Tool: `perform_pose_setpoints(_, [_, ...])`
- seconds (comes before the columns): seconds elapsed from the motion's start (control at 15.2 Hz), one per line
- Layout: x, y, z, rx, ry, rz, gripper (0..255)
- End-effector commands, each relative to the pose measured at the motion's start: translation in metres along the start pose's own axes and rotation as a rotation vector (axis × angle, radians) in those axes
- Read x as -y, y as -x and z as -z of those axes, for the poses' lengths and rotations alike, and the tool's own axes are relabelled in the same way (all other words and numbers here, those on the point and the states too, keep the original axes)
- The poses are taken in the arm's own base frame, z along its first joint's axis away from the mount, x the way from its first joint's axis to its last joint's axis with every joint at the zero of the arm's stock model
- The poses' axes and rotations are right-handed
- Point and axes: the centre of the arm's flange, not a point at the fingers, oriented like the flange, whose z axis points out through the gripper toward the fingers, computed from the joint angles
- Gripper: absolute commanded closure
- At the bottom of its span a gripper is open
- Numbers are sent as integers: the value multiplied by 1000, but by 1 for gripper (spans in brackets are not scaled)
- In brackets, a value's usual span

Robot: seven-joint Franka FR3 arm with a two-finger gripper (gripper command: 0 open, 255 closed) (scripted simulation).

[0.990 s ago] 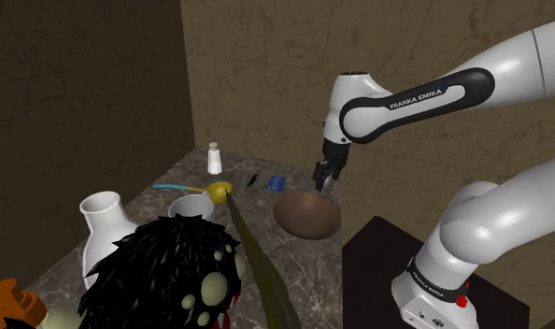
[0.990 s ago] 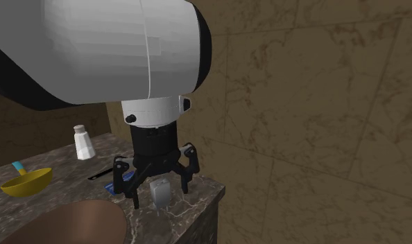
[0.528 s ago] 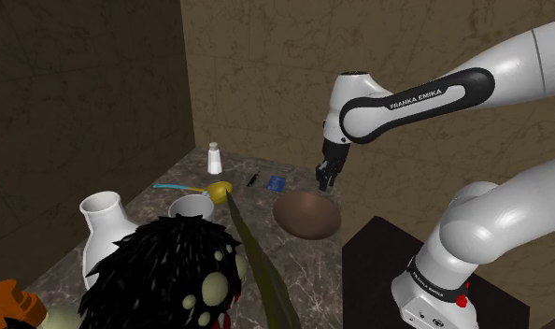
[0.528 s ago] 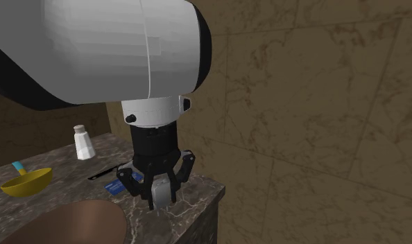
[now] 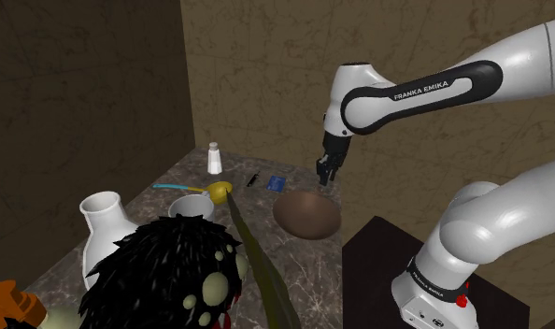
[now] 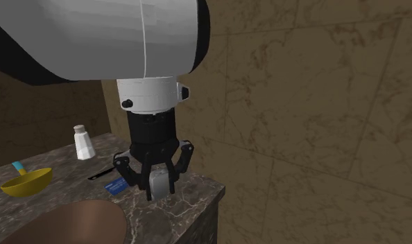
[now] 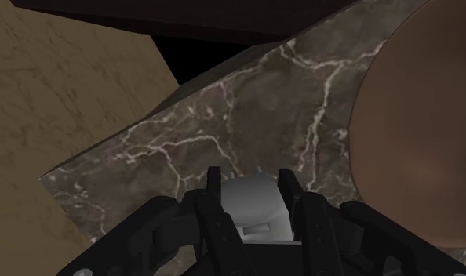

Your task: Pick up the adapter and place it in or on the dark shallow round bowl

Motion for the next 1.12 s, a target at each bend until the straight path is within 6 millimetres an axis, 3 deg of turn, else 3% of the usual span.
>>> perform_pose_setpoints(0.0, [-1,2,10,0,0,0,255])
perform_pose_setpoints(1.06, [-1,3,95,0,0,0,255])
